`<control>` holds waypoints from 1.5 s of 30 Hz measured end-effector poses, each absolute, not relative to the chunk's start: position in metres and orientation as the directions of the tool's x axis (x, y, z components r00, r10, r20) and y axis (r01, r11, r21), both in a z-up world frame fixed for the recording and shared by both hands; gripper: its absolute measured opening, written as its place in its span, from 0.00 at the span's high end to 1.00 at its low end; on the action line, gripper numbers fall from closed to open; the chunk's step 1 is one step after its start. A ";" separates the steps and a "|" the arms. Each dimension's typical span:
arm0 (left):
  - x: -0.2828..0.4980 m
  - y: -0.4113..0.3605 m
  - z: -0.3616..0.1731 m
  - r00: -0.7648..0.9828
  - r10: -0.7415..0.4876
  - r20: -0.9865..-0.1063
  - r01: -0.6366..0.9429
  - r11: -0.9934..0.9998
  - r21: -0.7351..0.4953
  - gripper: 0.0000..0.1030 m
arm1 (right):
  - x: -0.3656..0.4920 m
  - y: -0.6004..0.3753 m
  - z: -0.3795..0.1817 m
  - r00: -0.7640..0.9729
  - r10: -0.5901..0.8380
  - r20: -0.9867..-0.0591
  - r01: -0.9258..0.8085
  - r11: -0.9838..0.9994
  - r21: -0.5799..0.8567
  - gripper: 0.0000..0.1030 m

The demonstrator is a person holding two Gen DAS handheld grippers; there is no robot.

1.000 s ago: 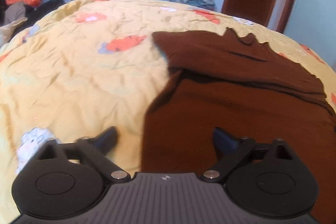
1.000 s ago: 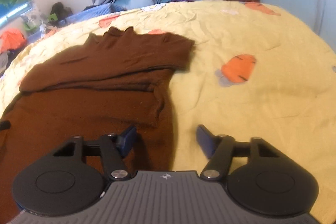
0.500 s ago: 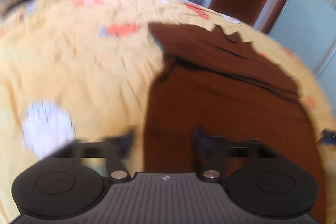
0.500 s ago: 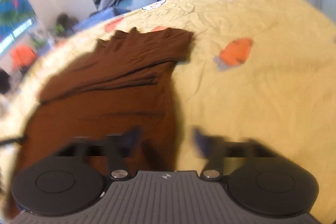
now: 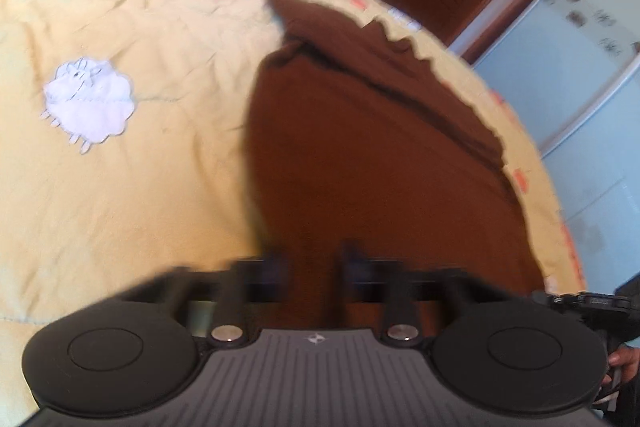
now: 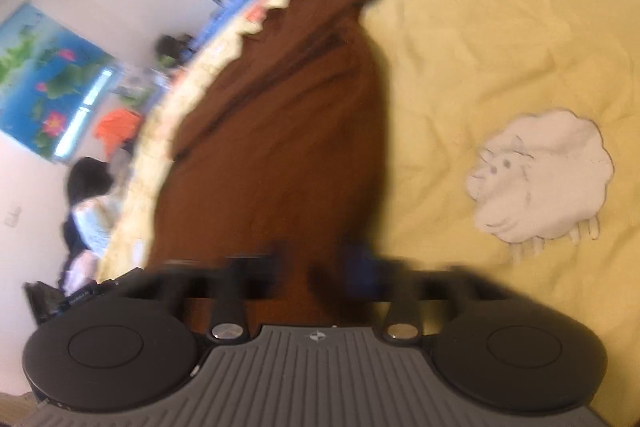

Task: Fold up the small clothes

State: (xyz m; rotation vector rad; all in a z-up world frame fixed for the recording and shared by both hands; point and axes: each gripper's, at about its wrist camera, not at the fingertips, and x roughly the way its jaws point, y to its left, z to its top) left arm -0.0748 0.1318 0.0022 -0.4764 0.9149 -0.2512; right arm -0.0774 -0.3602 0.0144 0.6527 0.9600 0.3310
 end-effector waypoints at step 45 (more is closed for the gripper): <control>-0.008 0.009 0.015 0.754 -0.058 -0.655 0.036 0.998 -0.047 0.05 | 0.020 -0.225 0.050 0.713 0.273 -0.645 -0.139 0.958 0.252 0.10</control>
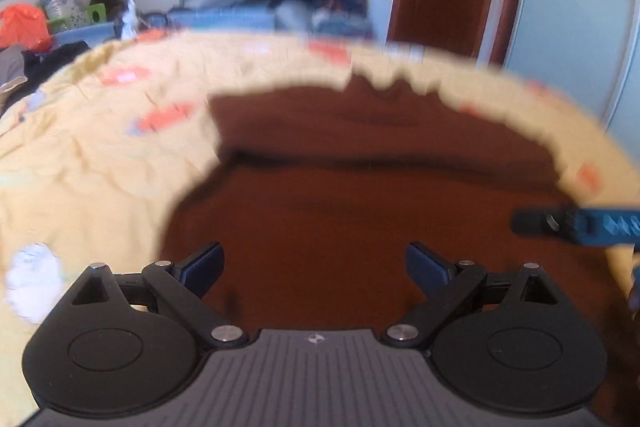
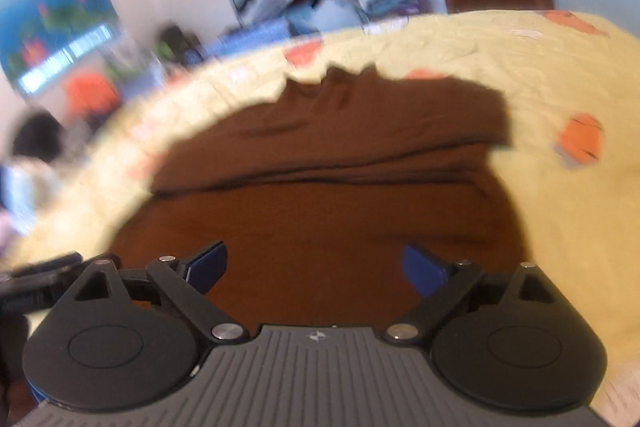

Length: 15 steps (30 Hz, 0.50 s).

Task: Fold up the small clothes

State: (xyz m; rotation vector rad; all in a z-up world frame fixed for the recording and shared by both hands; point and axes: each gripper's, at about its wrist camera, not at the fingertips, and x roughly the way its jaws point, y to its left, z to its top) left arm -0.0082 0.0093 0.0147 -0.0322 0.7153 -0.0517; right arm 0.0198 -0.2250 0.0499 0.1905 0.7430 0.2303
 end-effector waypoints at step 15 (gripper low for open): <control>-0.003 0.002 -0.006 0.759 -0.043 -0.649 0.044 0.999 -0.015 0.00 | 0.016 -0.185 0.006 0.771 0.060 -0.634 -0.092 0.996 -0.017 0.00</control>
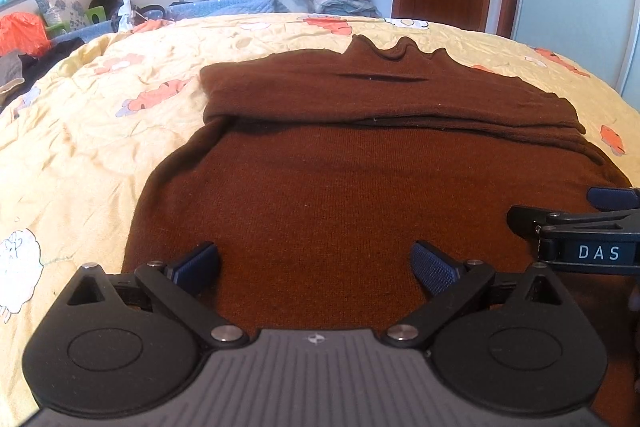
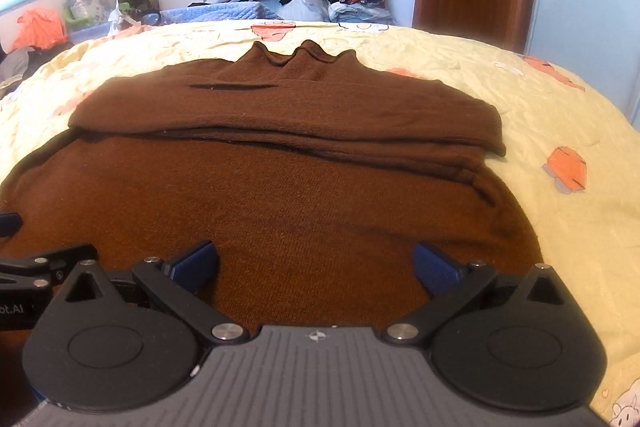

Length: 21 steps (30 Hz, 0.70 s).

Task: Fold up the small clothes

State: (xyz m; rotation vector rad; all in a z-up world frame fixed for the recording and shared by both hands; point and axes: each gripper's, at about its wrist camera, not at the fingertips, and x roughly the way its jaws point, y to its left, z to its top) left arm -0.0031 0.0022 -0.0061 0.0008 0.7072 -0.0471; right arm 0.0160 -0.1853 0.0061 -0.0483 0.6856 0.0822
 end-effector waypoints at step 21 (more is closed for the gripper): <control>-0.003 0.002 -0.006 0.759 -0.039 -0.650 0.042 0.999 -0.011 0.00 | -0.021 -0.183 0.009 0.772 0.014 -0.636 -0.033 0.999 -0.019 0.00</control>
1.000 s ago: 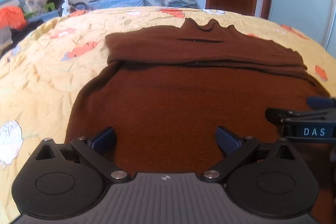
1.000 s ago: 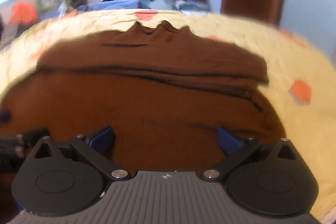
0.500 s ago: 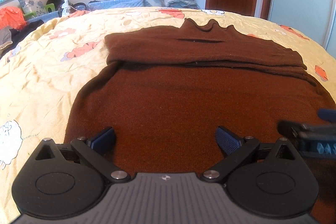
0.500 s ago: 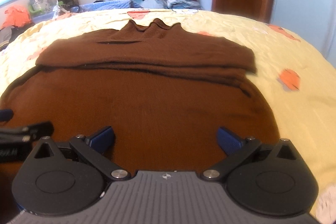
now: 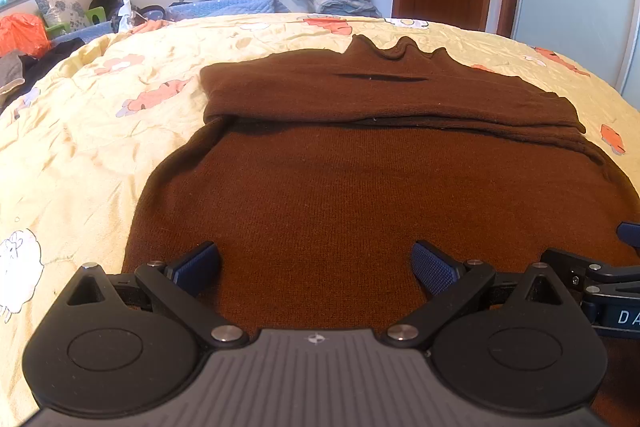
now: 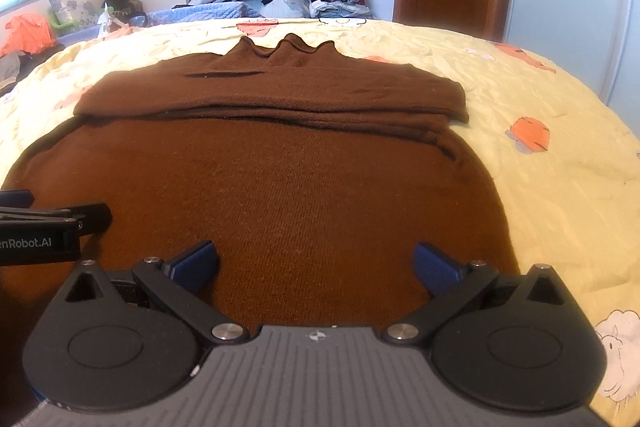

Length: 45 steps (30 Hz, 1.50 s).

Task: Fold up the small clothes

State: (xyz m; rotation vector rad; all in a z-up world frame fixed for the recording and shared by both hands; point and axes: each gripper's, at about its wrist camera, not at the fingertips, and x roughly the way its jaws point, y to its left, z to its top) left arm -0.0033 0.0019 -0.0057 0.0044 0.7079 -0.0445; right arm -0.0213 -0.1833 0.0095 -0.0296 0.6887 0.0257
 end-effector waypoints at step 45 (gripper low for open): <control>-0.003 0.001 -0.006 0.759 -0.035 -0.650 0.036 0.999 -0.012 0.00 | -0.022 -0.183 0.010 0.771 0.016 -0.637 -0.037 0.999 -0.020 0.00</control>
